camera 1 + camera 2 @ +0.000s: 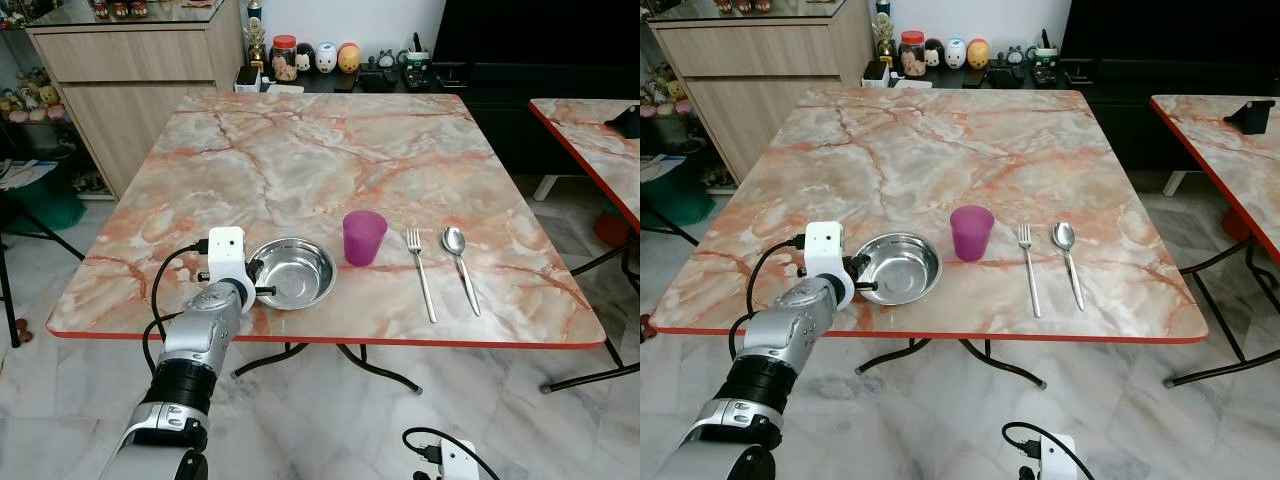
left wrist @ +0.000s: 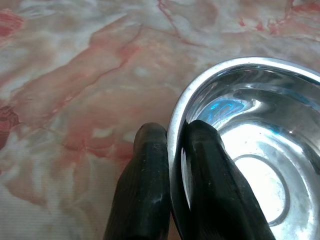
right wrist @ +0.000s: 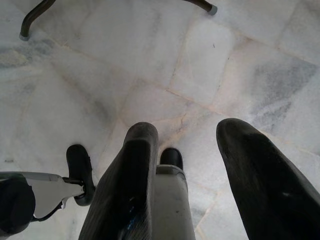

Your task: Setting the table

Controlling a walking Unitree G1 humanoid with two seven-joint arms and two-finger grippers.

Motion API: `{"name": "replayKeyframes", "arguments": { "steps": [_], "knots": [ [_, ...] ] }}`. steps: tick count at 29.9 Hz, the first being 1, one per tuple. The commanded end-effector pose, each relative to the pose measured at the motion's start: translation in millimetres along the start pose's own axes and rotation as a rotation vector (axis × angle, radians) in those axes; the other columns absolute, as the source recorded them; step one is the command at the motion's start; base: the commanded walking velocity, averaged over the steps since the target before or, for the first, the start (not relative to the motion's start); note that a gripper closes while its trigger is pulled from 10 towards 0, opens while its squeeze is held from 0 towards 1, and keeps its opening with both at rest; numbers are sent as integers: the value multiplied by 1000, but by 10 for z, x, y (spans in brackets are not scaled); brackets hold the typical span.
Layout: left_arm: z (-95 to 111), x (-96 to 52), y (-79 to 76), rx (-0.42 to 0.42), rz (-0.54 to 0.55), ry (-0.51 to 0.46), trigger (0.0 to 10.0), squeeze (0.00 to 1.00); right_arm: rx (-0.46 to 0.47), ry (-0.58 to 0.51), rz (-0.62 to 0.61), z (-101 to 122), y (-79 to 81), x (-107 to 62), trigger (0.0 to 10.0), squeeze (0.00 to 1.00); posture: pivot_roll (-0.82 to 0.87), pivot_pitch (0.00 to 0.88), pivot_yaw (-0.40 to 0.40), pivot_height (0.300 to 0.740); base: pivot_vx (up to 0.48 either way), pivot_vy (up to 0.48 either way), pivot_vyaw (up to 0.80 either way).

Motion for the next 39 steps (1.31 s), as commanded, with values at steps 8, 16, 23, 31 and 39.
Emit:
{"name": "replayKeyframes", "arguments": {
  "steps": [8,16,23,31,39],
  "knots": [
    [-23,-10,79,33,37,9,0,0,-1,17,4,-39,12,-4,10000,0,40,0,-14,740,0,0,0],
    [18,-98,234,-49,88,-99,0,0,-2,17,4,-38,10,-5,10000,0,39,0,-16,740,0,0,0],
    [162,-243,149,-185,-27,-275,10000,0,-11,17,4,-34,-7,-4,10000,0,42,0,-27,740,0,0,0],
    [273,-382,109,-298,-92,-406,10000,0,1,14,-13,-39,-31,-7,10000,0,33,0,-30,740,0,0,0],
    [315,-542,162,-367,-106,-480,10000,0,1,16,-18,-43,-54,-8,10000,0,43,0,-42,740,0,0,0]
  ]
}}
Point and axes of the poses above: a point about 5 cm out from each wrist's last joint towards the gripper, its own x axis pointing out of the wrist towards the gripper, its own z axis along the axis of the wrist's last joint, y = z × x, the point moved 3 cm from there along x, pointing out of the wrist towards the gripper, and after that the axes turned 14 degrees about -x, right-handed, at the moved point
